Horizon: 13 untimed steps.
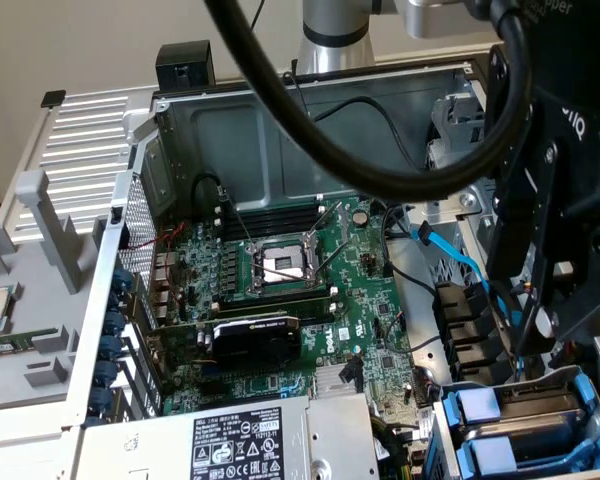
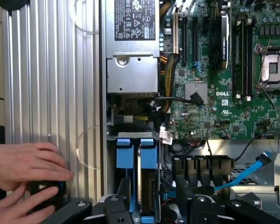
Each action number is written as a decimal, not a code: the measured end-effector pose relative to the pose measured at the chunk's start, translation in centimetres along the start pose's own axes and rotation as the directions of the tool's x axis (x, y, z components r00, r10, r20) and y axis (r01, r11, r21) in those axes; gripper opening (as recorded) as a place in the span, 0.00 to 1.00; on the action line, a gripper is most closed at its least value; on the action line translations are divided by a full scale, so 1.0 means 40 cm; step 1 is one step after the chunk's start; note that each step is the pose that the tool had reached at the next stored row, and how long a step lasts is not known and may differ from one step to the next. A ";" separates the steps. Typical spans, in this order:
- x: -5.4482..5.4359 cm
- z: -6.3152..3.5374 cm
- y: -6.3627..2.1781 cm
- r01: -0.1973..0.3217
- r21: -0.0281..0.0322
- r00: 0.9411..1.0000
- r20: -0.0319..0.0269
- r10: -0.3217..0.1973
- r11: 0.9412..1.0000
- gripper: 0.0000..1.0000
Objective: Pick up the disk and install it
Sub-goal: 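Insert the first disk wire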
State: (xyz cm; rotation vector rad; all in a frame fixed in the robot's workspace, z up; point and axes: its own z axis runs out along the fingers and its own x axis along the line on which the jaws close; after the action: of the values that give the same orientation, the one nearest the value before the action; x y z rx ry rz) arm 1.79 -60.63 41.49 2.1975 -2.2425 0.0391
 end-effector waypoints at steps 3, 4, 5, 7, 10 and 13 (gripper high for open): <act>0.000 0.000 0.000 0.000 0.000 1.000 0.000 0.000 1.000 0.51; 0.000 0.000 0.000 0.000 0.000 1.000 0.000 0.000 1.000 0.51; 0.000 0.000 0.000 0.000 0.000 1.000 0.000 0.000 1.000 0.51; 0.000 0.000 0.000 0.000 0.000 1.000 0.000 0.000 1.000 0.51; 0.000 0.000 0.000 0.000 0.000 1.000 0.000 0.000 1.000 0.51; -0.001 0.000 0.000 0.000 0.000 1.000 0.000 0.000 1.000 0.51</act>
State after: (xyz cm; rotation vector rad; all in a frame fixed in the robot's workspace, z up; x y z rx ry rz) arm 1.80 -60.59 41.49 2.1973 -2.2425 0.0394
